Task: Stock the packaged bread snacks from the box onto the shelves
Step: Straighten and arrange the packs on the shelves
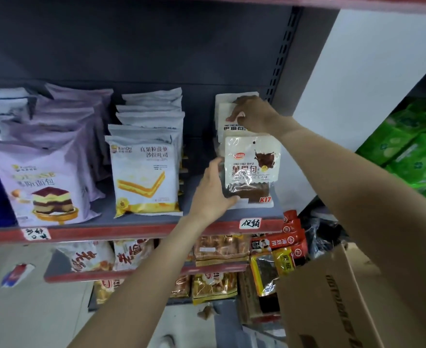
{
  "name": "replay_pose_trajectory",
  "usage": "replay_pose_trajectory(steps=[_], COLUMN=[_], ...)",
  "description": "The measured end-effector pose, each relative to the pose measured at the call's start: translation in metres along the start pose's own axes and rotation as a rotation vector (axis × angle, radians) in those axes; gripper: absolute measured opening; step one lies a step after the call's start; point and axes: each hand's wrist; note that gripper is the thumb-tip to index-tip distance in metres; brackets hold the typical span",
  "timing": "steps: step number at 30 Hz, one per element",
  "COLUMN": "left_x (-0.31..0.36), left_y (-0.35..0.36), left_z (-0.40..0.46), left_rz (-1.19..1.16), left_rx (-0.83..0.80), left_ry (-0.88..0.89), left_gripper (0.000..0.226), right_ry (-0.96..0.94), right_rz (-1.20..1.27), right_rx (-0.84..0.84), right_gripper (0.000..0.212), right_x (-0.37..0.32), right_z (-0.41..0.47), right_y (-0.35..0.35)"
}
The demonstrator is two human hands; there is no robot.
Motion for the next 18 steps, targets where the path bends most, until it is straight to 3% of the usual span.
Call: replay_pose_trajectory(steps=[5,12,18], left_x=[0.0,-0.012,-0.012], left_y=[-0.002,-0.014,-0.022], left_z=[0.003,-0.004,0.004], left_rz=[0.011,0.072,0.232], left_rx=[0.016,-0.008,-0.048], left_ry=[-0.032,-0.025,0.023], left_gripper=[0.068,0.07,0.078], right_ry=[-0.039,-0.143,-0.162], right_rz=[0.102,0.018,-0.076], right_rx=[0.041,-0.017,0.188], right_gripper=[0.046,0.044,0.033], right_x=[-0.005,-0.002,0.017], right_z=[0.003,-0.001,0.017], right_y=[0.007,0.002,-0.021])
Point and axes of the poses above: each hand's wrist, its own z-axis towards the middle knuckle, its own y-axis out of the palm, x = y × z, and after that the axes turned 6 degrees about -x, right-handed
